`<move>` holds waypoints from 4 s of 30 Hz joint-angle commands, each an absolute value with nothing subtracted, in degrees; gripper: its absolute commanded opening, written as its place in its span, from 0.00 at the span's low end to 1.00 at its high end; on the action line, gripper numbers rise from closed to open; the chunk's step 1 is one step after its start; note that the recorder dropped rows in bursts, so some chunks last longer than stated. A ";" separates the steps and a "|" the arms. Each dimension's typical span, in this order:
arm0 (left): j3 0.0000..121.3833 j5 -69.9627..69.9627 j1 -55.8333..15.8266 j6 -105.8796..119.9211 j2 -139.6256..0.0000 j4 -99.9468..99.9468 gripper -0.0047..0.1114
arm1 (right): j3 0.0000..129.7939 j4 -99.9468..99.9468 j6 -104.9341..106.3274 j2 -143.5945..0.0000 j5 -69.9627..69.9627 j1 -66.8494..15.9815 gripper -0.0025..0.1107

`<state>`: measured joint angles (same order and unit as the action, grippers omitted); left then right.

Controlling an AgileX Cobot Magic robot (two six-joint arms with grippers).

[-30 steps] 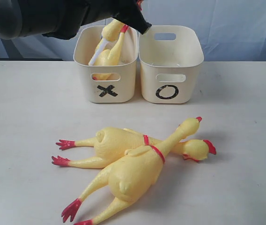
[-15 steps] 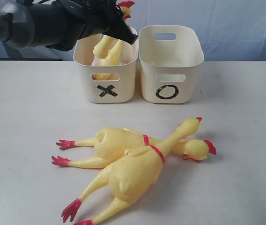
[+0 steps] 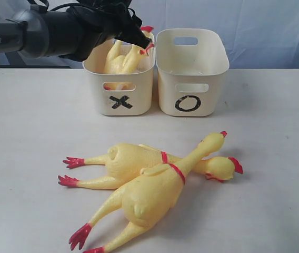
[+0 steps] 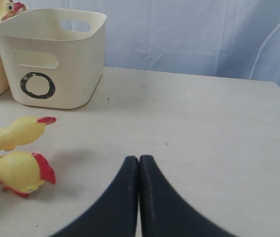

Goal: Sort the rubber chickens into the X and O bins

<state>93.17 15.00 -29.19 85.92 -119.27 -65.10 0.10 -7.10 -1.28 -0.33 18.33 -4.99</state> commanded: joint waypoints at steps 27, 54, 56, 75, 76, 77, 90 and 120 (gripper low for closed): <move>89.83 24.19 -28.92 104.14 -110.66 -89.68 0.54 | 0.00 -7.04 -1.34 0.00 17.84 -4.68 0.03; 62.70 31.53 -28.92 117.39 -81.57 -99.95 0.30 | 0.00 -7.04 -1.34 0.00 17.84 -4.68 0.03; 59.29 31.42 -28.92 117.39 -77.54 -99.95 0.30 | 0.00 -7.04 -1.34 0.00 17.84 -4.68 0.03; 28.36 24.02 -28.92 112.89 -29.43 -99.95 0.30 | 0.00 -7.04 -1.34 0.00 17.84 -4.68 0.03; 27.78 24.02 -28.92 112.89 -27.82 -99.95 0.30 | 0.00 -7.04 -1.34 0.00 17.84 -4.68 0.03; 26.51 24.02 -28.92 112.89 -24.19 -99.95 0.30 | 0.00 -7.04 -1.34 0.00 17.84 -4.68 0.03; 20.15 23.91 -28.92 112.89 -8.85 -99.95 0.30 | 0.00 19.28 -1.32 0.00 1.77 -4.68 0.03; 20.15 24.06 -28.92 112.89 -6.69 -99.95 0.30 | 13.07 28.59 -1.37 -8.23 16.59 -4.68 0.03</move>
<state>20.45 24.02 -29.19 113.29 -7.05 -99.78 9.88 28.96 -4.70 -5.03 11.74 -4.99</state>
